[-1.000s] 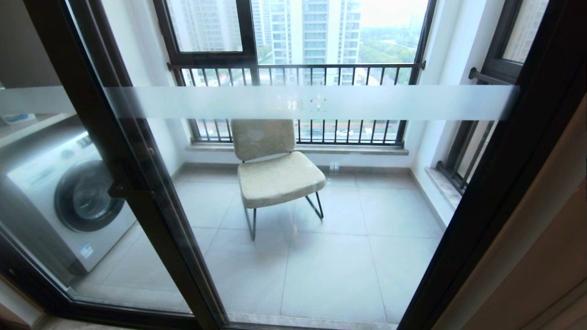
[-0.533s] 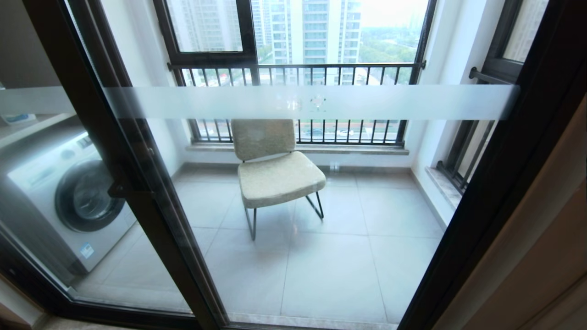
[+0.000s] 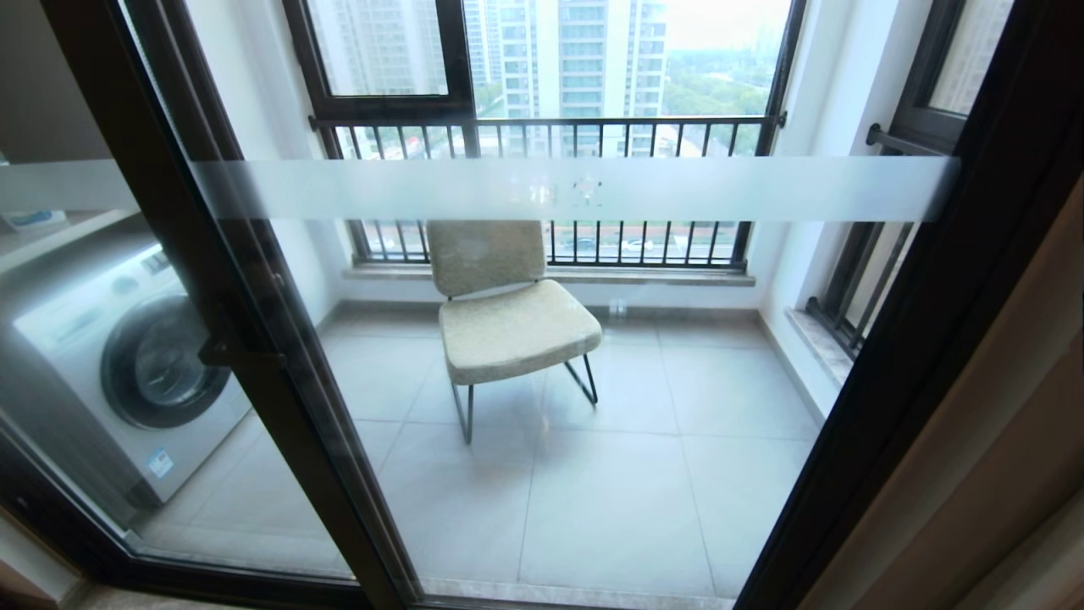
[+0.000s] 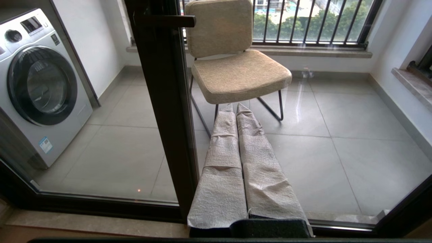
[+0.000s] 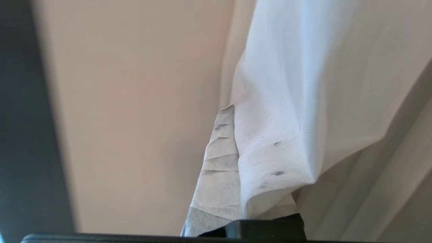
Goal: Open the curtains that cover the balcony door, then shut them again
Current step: Pull the inner curtains open on both sides
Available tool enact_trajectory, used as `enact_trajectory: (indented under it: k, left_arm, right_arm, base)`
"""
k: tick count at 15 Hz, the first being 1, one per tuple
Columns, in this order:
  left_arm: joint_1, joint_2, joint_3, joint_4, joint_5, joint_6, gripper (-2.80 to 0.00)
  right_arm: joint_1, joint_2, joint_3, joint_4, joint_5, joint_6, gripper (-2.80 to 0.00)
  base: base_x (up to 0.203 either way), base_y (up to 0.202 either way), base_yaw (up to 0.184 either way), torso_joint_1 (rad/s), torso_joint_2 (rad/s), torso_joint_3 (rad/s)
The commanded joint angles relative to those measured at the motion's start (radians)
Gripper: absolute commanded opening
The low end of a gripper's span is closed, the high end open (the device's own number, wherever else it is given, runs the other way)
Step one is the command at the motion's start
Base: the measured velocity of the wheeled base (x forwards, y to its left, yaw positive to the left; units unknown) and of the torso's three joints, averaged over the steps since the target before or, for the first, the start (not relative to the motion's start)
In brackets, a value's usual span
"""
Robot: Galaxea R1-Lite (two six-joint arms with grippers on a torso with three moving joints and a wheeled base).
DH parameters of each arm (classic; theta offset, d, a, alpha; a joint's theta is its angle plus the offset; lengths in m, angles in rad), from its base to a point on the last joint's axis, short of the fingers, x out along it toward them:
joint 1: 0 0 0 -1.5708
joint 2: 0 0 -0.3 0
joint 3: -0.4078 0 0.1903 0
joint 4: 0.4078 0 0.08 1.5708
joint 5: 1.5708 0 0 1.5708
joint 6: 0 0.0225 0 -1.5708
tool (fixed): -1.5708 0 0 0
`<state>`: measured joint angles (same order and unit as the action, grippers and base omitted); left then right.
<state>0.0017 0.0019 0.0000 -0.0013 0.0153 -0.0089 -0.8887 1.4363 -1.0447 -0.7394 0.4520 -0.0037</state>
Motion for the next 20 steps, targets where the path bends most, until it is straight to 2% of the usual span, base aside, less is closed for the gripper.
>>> enact_trajectory:
  k: [1,8,9,15,20]
  left_arm:
    - [0.0,0.0,0.0,0.0,0.0,0.0,-2.8]
    - [0.0,0.0,0.0,0.0,0.0,0.0,-2.8]
    - [0.0,0.0,0.0,0.0,0.0,0.0,-2.8]
    - [0.0,0.0,0.0,0.0,0.0,0.0,-2.8]
    - [0.0,0.0,0.0,0.0,0.0,0.0,-2.8]
  right_arm:
    - [0.01,-0.05,0.026,-0.006,0.011,-0.001,-2.8]
    - [0.01,-0.053,0.034,-0.008,0.011,-0.007,-2.8]
    - [0.01,-0.053,0.037,-0.008,0.01,-0.007,0.0]
    - [0.007,-0.1,0.085,-0.002,0.007,-0.001,0.0]
    - [-0.023,-0.266,0.273,-0.005,0.003,-0.003,0.0]
  base:
    - [0.0,0.0,0.0,0.0,0.0,0.0]
    - [0.0,0.0,0.0,0.0,0.0,0.0]
    - [0.0,0.0,0.0,0.0,0.0,0.0]
    - [0.0,0.0,0.0,0.0,0.0,0.0]
    - [0.0,0.0,0.0,0.0,0.0,0.0]
